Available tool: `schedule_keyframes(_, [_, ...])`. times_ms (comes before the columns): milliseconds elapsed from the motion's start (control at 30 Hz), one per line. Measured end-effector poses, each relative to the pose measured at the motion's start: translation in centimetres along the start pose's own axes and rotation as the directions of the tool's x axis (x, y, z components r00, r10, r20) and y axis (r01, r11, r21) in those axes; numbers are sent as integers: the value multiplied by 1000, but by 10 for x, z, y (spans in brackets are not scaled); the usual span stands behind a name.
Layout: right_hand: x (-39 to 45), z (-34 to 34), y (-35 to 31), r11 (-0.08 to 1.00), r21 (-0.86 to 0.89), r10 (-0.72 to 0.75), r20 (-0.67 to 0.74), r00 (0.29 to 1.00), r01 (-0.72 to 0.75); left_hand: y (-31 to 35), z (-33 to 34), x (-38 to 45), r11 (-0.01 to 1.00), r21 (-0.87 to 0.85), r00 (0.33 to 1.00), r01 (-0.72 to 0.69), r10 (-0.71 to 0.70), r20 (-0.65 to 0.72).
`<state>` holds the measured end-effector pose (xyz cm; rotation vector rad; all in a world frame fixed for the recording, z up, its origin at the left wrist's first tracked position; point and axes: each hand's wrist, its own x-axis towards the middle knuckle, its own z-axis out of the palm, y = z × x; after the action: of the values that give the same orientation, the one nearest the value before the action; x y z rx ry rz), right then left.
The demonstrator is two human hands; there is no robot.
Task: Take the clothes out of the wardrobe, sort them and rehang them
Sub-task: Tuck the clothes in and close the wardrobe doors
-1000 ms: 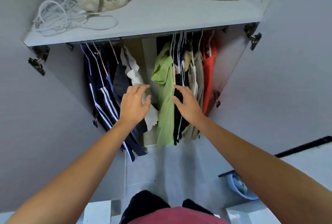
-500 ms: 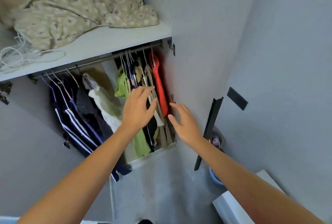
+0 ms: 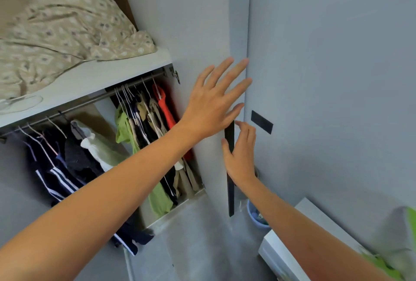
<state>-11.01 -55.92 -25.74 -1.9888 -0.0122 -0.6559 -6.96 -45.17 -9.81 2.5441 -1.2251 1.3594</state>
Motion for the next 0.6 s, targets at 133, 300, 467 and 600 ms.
schedule_keyframes(133, [17,5,2,986,71,140,163,977,-153,-15,9,12,981,190,992,-36,13,122])
schedule_keyframes(300, [28,11,5,964,130,207,180,962,-232,-33,12,4,957,278,979,-81,24,201])
schedule_keyframes(467, [22,15,4,972,149,153,196,969,-183,-36,-1,-13,951,302,981,-64,4,195])
schedule_keyframes(600, [10,32,-11,987,121,79,208,975,-106,-56,-22,-45,956,290,984,-50,-3,179])
